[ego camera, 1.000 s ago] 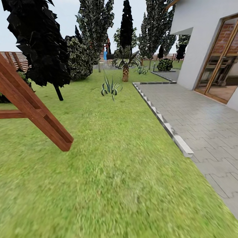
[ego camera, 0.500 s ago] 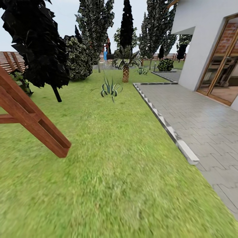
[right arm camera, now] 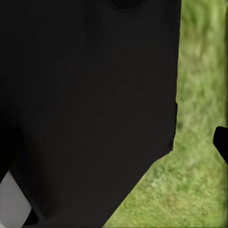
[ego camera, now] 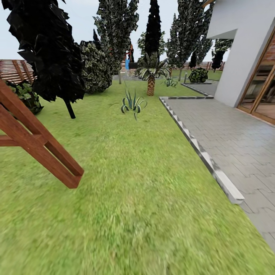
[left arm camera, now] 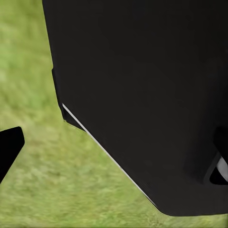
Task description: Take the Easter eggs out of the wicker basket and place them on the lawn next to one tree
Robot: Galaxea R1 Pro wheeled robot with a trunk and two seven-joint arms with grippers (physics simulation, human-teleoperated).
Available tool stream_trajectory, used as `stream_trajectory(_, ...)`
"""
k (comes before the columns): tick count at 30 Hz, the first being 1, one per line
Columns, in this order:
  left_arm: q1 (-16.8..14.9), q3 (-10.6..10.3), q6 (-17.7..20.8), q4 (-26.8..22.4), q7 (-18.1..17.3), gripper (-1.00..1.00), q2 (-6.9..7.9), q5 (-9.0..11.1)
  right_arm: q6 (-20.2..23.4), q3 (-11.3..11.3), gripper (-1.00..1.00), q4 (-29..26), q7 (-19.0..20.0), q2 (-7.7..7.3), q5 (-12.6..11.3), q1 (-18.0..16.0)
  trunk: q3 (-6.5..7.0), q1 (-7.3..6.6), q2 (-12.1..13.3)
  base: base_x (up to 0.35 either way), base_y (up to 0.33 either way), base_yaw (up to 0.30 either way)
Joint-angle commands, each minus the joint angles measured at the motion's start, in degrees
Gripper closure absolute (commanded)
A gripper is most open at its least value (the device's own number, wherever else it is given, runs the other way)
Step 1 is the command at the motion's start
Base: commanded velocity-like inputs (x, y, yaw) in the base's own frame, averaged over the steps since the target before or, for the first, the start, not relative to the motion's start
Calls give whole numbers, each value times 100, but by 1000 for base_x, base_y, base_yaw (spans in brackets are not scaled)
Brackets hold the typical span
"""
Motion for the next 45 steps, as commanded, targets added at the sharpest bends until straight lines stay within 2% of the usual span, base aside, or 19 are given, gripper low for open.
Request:
stream_trajectory(1,3,-2,2,-9,-17,-100,2,-6,-27,4,-100,22,35,-10,-62,-9,-3,4,-2,341,0,98)
stream_trajectory(15,3,-2,6,-9,-17,-100,2,-6,-29,2,-100,22,74,-30,-62,-9,-3,4,-2,341,0,11)
stream_trajectory(24,3,-2,6,-9,-17,-100,2,-6,-29,12,-100,22,44,-2,-43,-9,-3,4,-2,341,0,-173)
stream_trajectory(45,3,-2,-3,-9,-17,-100,2,-6,-29,12,-100,22,30,3,-48,-9,-3,4,-2,341,0,-6)
